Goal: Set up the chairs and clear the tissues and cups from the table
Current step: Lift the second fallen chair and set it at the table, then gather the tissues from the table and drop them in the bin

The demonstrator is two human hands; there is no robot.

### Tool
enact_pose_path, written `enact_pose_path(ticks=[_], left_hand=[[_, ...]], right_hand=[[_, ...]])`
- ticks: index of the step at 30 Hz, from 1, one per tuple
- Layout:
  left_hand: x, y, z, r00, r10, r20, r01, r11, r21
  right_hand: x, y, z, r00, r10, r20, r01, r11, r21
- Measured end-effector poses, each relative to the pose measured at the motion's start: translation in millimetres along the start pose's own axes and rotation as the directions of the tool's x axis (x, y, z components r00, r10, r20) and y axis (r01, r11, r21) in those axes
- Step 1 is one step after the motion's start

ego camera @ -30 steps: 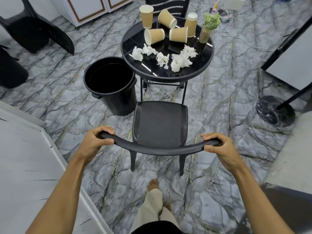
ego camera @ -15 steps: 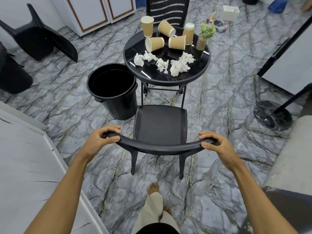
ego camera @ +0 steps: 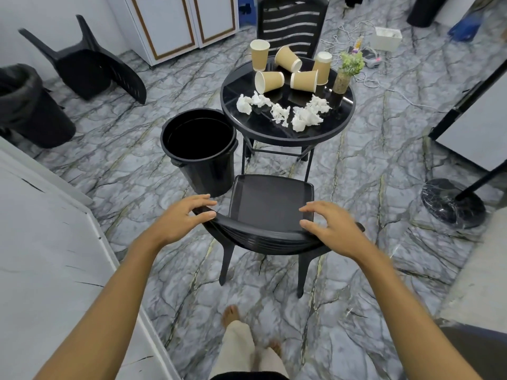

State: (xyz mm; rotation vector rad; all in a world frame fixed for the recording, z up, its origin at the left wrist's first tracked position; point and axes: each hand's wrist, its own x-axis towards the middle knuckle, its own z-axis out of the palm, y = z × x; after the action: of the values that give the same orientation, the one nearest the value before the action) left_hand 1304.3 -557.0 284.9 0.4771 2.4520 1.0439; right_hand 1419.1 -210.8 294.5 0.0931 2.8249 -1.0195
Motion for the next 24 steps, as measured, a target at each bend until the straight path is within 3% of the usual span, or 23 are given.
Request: enact_pose_path(ticks=[10,17,24], left_hand=[[23,-51,-48,0.996,-0.034,0.084,0.022,0.989,0.143],[50,-96,-102,0.992,-0.066,0.111,0.042,0.978,0.205],[85,-125,-143,0.989,-0.064,0.134,0.022,0.956,0.294]], right_hand=[[86,-87,61,0.983,-0.024,0.184,0.074,0.96,-0.269],[159,-133,106,0.985,0.027,0.169,0.032,0.942,-0.333],[211,-154,126,0.99,0.129,0.063,-0.106,0.953,-0.284]])
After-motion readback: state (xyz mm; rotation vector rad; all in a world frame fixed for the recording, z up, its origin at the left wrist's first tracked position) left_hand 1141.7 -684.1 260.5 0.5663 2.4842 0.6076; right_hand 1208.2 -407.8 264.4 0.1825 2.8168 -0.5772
